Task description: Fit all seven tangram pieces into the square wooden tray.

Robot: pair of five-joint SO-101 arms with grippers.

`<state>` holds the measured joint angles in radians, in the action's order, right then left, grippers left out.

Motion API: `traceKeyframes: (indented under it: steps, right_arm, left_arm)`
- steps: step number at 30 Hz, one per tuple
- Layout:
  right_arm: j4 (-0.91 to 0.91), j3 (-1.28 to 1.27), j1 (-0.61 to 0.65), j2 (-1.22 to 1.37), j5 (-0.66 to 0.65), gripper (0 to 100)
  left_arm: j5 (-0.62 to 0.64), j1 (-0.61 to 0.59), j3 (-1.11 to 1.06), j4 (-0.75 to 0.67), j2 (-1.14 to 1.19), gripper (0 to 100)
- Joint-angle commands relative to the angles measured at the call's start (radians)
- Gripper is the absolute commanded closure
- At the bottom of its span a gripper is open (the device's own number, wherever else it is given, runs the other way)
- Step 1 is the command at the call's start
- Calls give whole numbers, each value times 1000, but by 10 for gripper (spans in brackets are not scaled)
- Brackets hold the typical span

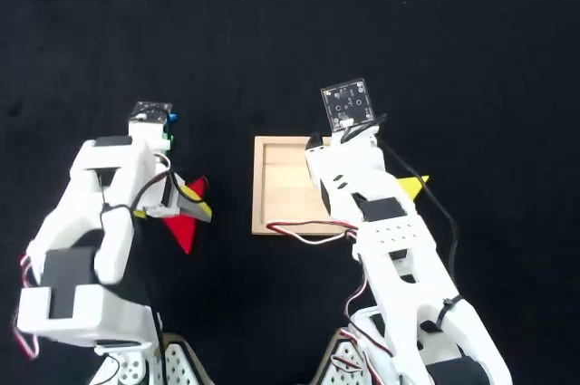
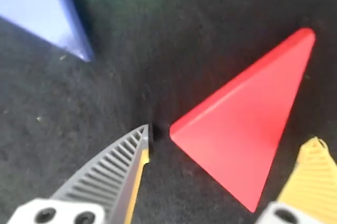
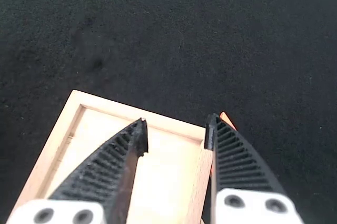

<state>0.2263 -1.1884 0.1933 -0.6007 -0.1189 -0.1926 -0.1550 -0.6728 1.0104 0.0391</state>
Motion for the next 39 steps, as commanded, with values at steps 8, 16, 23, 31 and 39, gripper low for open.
traceKeyframes:
  steps: [8, 16, 23, 31, 39]
  right_arm:
    - [-23, 7, 12, 8, 0, 808]
    - [-23, 7, 12, 8, 0, 808]
    - [-23, 7, 12, 8, 0, 808]
    - [-23, 5, 12, 8, 0, 808]
    - [-23, 5, 12, 8, 0, 808]
  left_arm:
    - [-5, 67, 128, -12, 48, 581]
    - [-12, 73, 122, 8, 48, 609]
    - [-12, 73, 108, 29, 48, 611]
    - [-12, 77, 105, 29, 48, 650]
    - [-12, 74, 102, 28, 48, 695]
